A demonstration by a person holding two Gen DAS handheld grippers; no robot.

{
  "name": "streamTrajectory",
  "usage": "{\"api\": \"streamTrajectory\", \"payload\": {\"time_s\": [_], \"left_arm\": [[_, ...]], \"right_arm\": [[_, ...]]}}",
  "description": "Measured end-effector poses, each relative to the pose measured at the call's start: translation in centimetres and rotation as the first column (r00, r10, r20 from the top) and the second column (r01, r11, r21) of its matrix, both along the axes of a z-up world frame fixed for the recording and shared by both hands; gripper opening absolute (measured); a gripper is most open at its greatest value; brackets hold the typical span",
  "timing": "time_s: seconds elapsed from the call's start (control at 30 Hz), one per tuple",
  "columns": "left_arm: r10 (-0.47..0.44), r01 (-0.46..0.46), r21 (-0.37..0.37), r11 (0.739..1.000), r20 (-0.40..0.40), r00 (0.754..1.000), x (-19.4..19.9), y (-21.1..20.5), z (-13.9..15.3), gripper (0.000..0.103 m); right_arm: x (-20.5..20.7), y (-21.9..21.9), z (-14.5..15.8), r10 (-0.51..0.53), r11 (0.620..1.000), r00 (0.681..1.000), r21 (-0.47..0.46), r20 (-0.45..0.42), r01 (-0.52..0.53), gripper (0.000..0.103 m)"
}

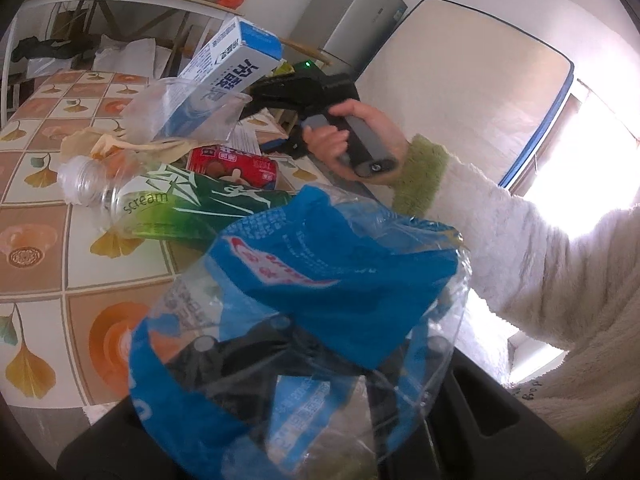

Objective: Collect trash
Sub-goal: 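Grasp the white-and-yellow medicine box with the right gripper and lift it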

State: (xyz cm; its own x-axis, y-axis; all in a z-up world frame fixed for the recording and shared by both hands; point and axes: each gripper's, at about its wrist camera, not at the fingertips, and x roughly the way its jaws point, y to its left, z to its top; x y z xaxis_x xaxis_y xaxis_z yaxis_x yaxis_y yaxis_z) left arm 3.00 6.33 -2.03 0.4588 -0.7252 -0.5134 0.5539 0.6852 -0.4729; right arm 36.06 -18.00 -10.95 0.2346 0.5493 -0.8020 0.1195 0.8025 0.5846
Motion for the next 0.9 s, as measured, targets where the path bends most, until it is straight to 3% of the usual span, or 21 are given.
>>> {"api": "streamTrajectory", "payload": {"time_s": [0.13,0.2,0.33,0.57,0.63,0.7,0.77,0.9], "left_arm": [[-0.001,0.001,0.005,1.0,-0.011,1.0,0.2,-0.2,-0.3,0.001],[-0.001,0.002,0.006,1.0,-0.014,1.0,0.2,-0.2,-0.3,0.001],[-0.003,0.003,0.006,1.0,-0.014,1.0,0.0,-0.3,-0.2,0.001],[-0.011,0.011,-0.001,1.0,-0.018,1.0,0.2,-0.5,-0.2,0.001],[-0.015,0.015,-0.005,1.0,-0.021,1.0,0.3,-0.6,-0.2,0.001],[-0.018,0.018,-0.002,1.0,-0.023,1.0,0.4,-0.8,-0.2,0.001],[-0.022,0.022,0.004,1.0,-0.023,1.0,0.4,-1.1,-0.2,0.001],[-0.033,0.033,0.008,0.999,-0.024,0.999,0.2,-1.3,-0.2,0.001]], "right_arm": [[0.8,1.2,0.1,0.046,0.997,0.999,-0.061,0.01,-0.045,0.065],[1.1,2.2,0.4,0.083,0.988,0.996,-0.135,0.017,-0.08,0.058],[0.5,1.0,1.2,0.125,0.978,0.991,-0.17,0.038,-0.117,0.051],[-0.7,-3.6,2.0,0.08,0.965,0.995,-0.252,0.053,-0.064,0.047],[-0.9,-3.9,2.2,0.076,0.975,0.996,-0.213,0.049,-0.064,0.047],[-0.9,-3.6,2.5,0.082,0.981,0.996,-0.178,0.046,-0.073,0.05],[-0.4,-2.2,2.7,0.096,0.981,0.994,-0.176,0.054,-0.085,0.065],[1.7,1.6,2.6,0.124,0.969,0.992,-0.219,0.026,-0.115,0.075]]}}
